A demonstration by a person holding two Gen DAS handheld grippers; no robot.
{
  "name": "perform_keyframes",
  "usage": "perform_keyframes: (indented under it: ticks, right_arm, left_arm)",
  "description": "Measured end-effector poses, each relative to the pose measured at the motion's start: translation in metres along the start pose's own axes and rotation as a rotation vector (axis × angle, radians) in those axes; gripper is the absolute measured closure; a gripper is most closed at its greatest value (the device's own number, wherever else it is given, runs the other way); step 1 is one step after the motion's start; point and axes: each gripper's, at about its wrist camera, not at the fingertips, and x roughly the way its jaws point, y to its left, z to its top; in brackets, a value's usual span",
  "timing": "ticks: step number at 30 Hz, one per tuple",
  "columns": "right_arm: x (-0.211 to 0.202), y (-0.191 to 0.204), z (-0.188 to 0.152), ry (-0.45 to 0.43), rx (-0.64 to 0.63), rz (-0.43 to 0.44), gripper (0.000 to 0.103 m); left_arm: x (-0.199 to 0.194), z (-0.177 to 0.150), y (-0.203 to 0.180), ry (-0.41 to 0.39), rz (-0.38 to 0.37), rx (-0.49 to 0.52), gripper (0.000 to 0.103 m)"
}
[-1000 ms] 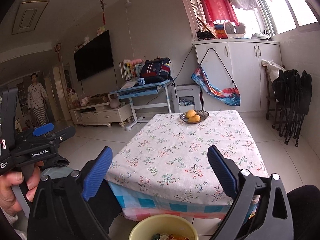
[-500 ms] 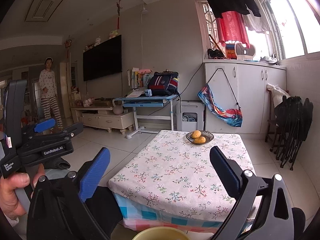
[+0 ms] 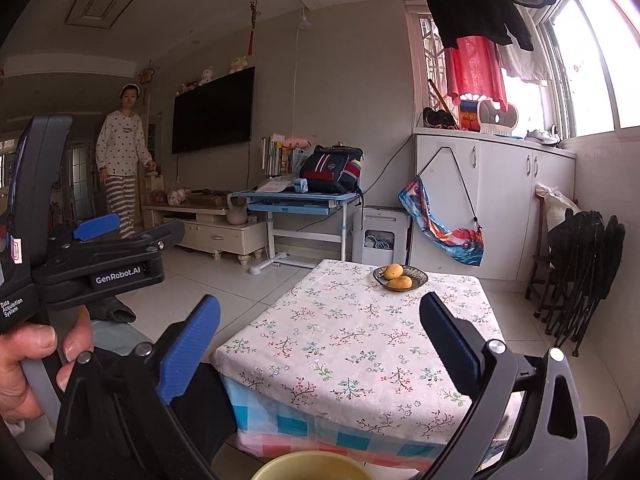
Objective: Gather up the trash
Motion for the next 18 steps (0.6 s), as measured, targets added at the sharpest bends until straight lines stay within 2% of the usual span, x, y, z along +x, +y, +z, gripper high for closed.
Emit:
perform_keyframes:
  ticks: [18]
  right_arm:
    - [-0.0007,0.0066,-0.0037,-0.005,-0.028,0.013,0.007]
  left_arm:
    - [-0.0005,-0.002,-0.0023,-0.007,-0.011,-0.002,0.007]
